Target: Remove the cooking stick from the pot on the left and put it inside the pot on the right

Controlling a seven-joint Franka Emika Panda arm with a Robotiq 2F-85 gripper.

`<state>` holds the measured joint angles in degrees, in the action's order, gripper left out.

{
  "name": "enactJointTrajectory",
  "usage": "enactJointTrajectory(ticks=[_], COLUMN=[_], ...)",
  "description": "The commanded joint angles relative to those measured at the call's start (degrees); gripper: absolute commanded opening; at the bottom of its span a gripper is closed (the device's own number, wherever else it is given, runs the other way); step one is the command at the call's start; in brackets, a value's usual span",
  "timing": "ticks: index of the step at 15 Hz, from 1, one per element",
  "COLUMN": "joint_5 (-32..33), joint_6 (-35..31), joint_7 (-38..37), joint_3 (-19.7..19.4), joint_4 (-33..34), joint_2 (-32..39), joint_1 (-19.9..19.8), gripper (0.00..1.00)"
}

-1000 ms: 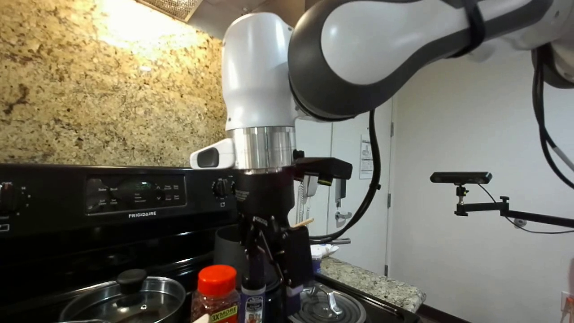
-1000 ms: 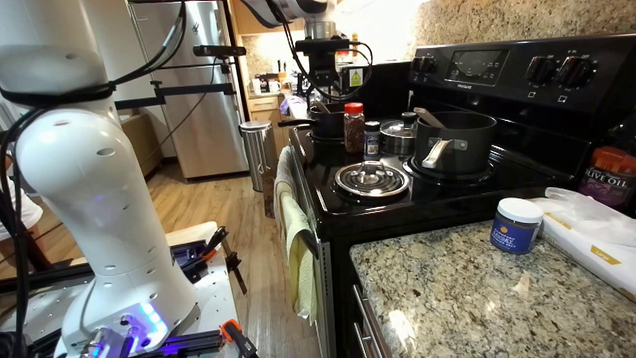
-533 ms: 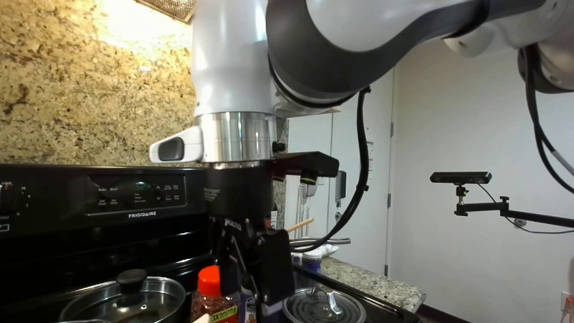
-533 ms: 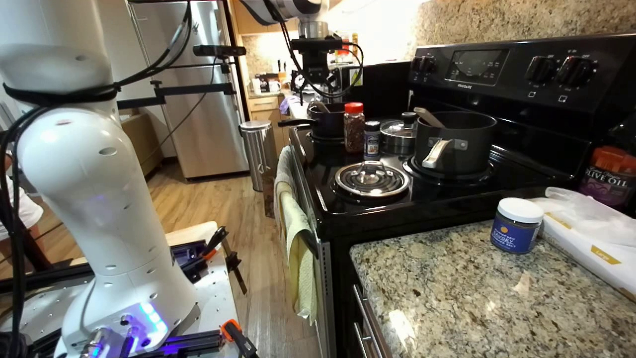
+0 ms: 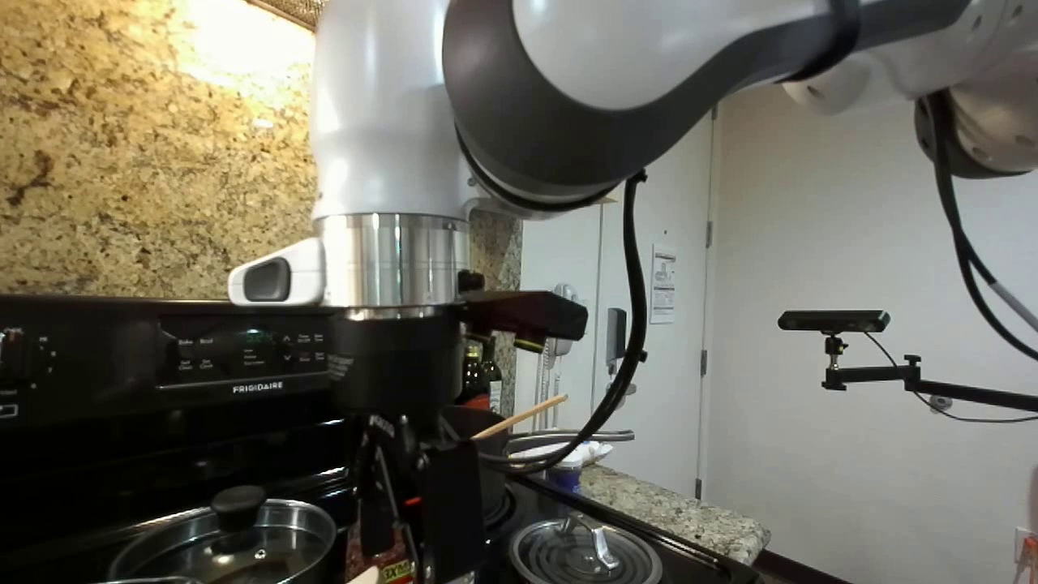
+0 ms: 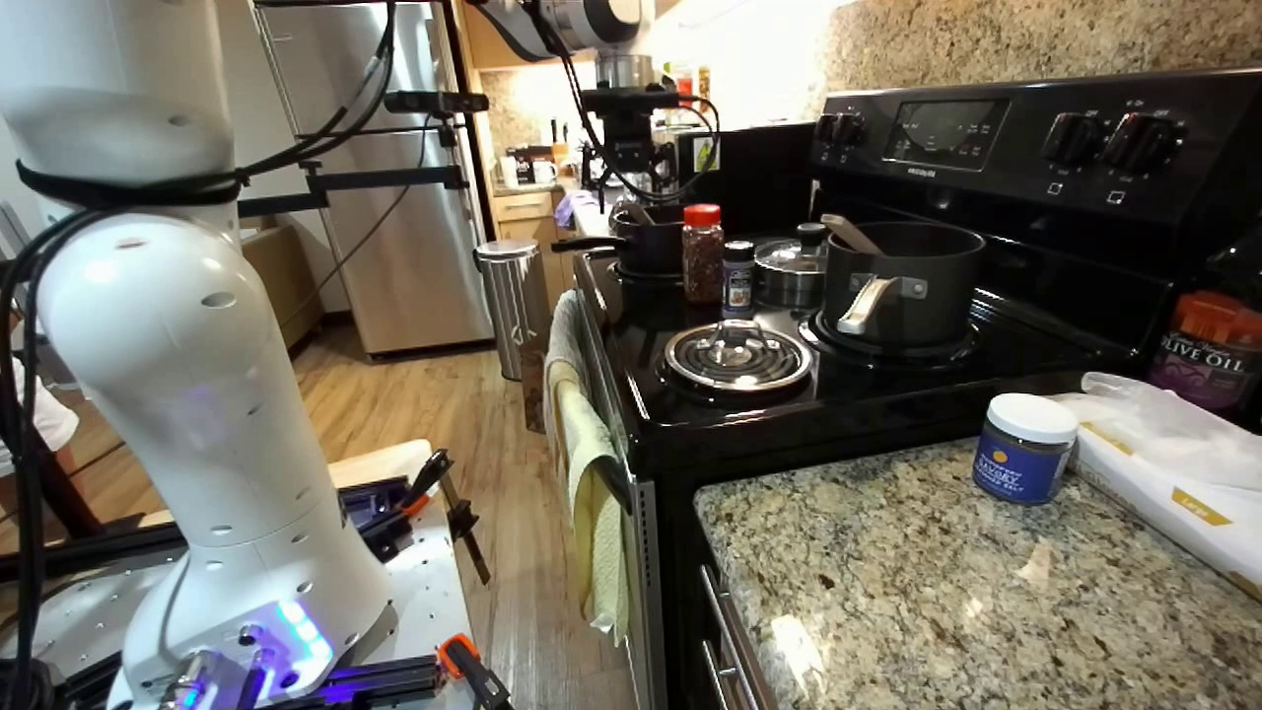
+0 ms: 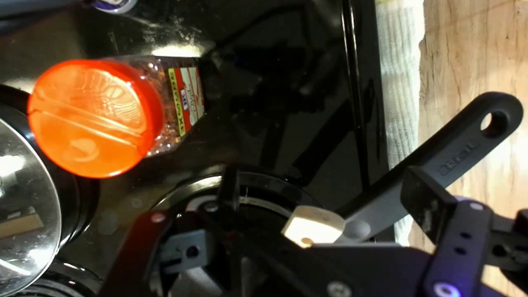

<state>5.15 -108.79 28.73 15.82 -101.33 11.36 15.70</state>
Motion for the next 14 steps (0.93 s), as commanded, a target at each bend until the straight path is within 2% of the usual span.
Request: enactJointTrajectory(ticks=[1,2,3,6,8,11,14], joint_5=[0.09,0.13,3.07,6.0,6.42,5.89,7.07], joint_6=[0.24,1.1,3.65,8.14,10.61,13.93,14.1], joint_7=[-0.11,-1.65,-7.83,-17.79,-22.3,-25.47,-25.65], joint_3=[0.33,0.17,-0.45,-0.54,-0.26,0.34,0.3], joint_4=[0.3,0.58,1.19,1.99,3.26,5.86,8.66], joint_2=[0.14,0.25,0.21,0.11,0.93,3.24,6.1], joint_1=[-0.24,-0.14,0.87,2.05,2.7,4.16,5.39], gripper=[1.0,1.0,1.0,1.0,1.0,1.0,1.0])
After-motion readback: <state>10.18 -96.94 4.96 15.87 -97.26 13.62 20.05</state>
